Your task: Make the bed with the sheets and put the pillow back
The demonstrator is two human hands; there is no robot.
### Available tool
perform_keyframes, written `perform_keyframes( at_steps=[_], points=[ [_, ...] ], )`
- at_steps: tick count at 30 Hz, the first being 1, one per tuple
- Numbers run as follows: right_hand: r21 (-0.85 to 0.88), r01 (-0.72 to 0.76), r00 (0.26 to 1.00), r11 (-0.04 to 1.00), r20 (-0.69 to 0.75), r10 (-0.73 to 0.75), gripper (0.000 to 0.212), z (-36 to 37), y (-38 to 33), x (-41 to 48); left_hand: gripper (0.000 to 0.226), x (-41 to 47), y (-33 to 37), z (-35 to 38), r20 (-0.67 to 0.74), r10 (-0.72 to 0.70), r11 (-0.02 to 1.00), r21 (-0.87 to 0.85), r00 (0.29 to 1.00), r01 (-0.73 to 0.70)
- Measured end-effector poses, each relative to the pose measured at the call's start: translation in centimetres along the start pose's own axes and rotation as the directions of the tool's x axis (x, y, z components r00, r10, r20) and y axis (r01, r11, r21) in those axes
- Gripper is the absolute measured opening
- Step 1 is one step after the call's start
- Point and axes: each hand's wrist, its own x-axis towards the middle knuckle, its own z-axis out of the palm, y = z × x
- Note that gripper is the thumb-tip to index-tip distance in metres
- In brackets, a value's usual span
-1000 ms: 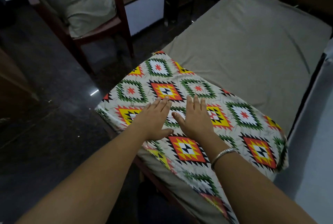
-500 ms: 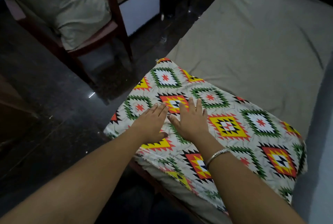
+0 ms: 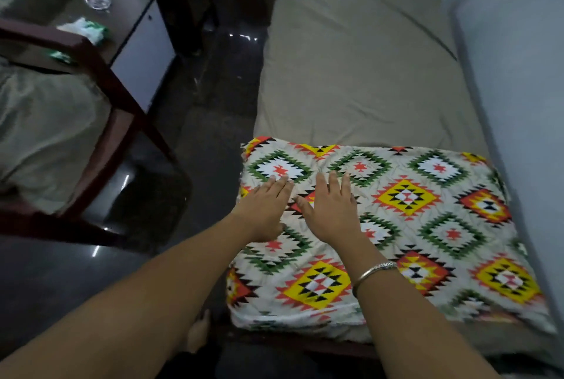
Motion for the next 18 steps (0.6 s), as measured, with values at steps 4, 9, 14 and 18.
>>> perform_keyframes(
  at_steps=[4,9,14,18],
  points=[
    [0.009,-0.024,0.999,1.0,-0.039,0.024,0.076,-0.2,-6.9,-0.3,0.09,-1.9,-5.9,-2.1,-0.009,0.066,0.998,0.015,0.998,-0.066],
    [-0.064,0.006,0.999,0.998,-0.044,-0.009,0.077,-0.5,-10.8,0.7,0.089,-2.5,-10.6,-2.8,-0.021,0.091,0.996,-0.017,0.996,-0.091],
    [-0.004,-0.07,0.997,0.998,-0.037,0.07,0.078,0.5,-11.6,3.3,0.088,-1.5,-13.3,-2.9,0.009,0.111,0.994,-0.004,0.994,-0.111],
    [0.054,-0.133,0.991,0.99,-0.002,0.133,0.077,0.9,-12.0,5.3,0.089,0.5,-15.0,-4.3,0.039,0.148,0.989,0.018,0.988,-0.149]
  ],
)
